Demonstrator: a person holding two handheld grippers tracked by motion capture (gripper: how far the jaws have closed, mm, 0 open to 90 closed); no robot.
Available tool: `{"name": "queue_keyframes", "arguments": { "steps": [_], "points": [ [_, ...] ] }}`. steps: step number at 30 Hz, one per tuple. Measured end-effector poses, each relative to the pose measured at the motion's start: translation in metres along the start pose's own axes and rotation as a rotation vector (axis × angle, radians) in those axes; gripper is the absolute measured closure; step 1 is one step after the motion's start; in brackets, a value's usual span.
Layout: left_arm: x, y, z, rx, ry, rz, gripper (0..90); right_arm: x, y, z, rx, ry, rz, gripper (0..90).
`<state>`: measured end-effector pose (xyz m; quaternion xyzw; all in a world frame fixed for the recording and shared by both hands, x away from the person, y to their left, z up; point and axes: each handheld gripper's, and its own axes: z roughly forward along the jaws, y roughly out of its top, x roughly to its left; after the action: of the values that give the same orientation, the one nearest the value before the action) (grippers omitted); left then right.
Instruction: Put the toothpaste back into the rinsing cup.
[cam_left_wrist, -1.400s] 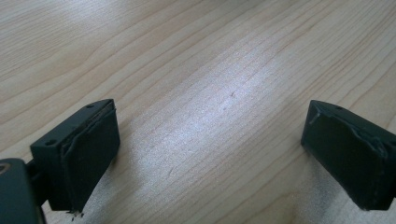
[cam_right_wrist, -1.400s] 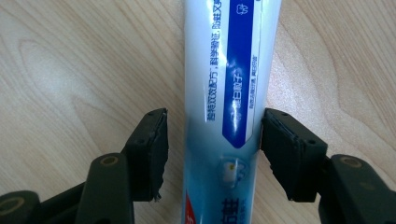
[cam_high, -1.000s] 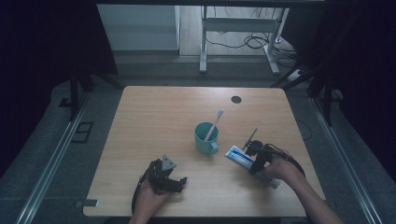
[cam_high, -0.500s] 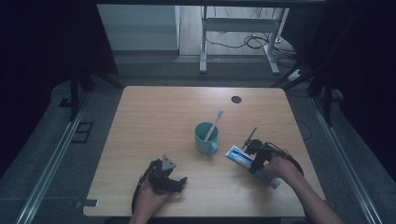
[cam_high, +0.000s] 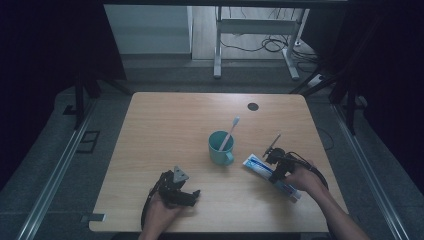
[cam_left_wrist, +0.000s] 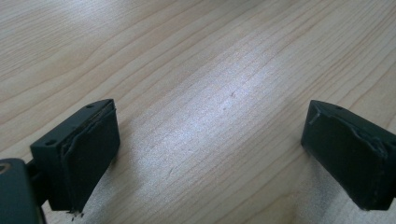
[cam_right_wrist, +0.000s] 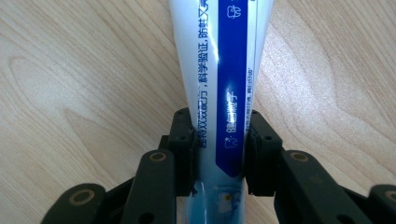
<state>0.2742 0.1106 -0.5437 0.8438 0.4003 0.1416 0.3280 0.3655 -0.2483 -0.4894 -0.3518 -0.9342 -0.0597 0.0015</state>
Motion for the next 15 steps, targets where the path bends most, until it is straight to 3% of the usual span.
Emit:
{"name": "queue_keyframes", "arguments": {
  "steps": [9, 15],
  "points": [
    [0.0, 0.0, 0.0, 0.0, 0.0, 0.0, 4.3, -0.003, -0.009, -0.003, -0.038, -0.001, 0.003, 68.8],
    [0.0, 0.0, 0.0, 0.0, 0.0, 0.0, 4.3, -0.003, -0.013, -0.015, -0.099, -0.001, 0.01, 69.1]
  ]
}}
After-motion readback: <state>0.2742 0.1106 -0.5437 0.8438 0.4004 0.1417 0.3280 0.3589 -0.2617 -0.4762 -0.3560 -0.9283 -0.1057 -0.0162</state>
